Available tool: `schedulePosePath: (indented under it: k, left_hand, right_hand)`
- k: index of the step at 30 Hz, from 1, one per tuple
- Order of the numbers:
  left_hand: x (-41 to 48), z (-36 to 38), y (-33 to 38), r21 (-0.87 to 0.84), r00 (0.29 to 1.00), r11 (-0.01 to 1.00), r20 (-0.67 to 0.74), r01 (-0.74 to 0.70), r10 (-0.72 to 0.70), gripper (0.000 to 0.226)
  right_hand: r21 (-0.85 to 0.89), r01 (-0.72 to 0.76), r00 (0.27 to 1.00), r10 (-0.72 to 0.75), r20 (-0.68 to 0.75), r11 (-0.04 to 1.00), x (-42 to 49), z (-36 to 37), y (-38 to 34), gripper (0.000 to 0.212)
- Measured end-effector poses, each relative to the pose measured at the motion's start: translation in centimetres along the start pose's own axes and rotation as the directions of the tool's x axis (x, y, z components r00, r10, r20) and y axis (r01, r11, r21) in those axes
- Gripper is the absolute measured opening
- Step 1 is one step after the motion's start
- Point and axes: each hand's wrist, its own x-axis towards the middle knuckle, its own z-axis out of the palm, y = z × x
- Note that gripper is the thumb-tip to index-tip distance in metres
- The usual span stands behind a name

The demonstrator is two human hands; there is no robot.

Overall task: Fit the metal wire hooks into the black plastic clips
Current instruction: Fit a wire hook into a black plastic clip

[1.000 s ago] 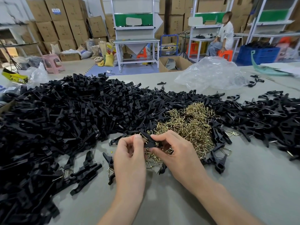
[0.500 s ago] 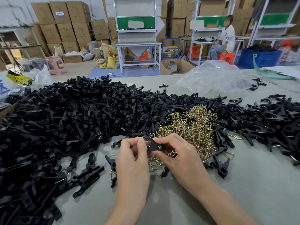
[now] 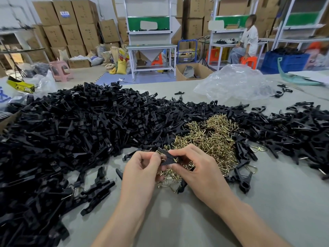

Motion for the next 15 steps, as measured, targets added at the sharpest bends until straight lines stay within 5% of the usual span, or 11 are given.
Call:
schedulePosePath:
  k: [7, 15]
  left_hand:
    - [-0.09, 0.15, -0.47, 0.065, 0.997, 0.995, -0.006, -0.071, 0.072, 0.008]
    - [-0.25, 0.41, -0.34, -0.084, 1.0, 0.996, 0.0, -0.003, 0.003, 0.011]
  right_hand:
    - [-0.004, -0.002, 1.0, 0.002, -0.017, 1.0, 0.15, -0.18, 0.24, 0.029]
    - [0.02, -0.012, 1.0, 0.013, -0.028, 1.0, 0.25, -0.29, 0.23, 0.026]
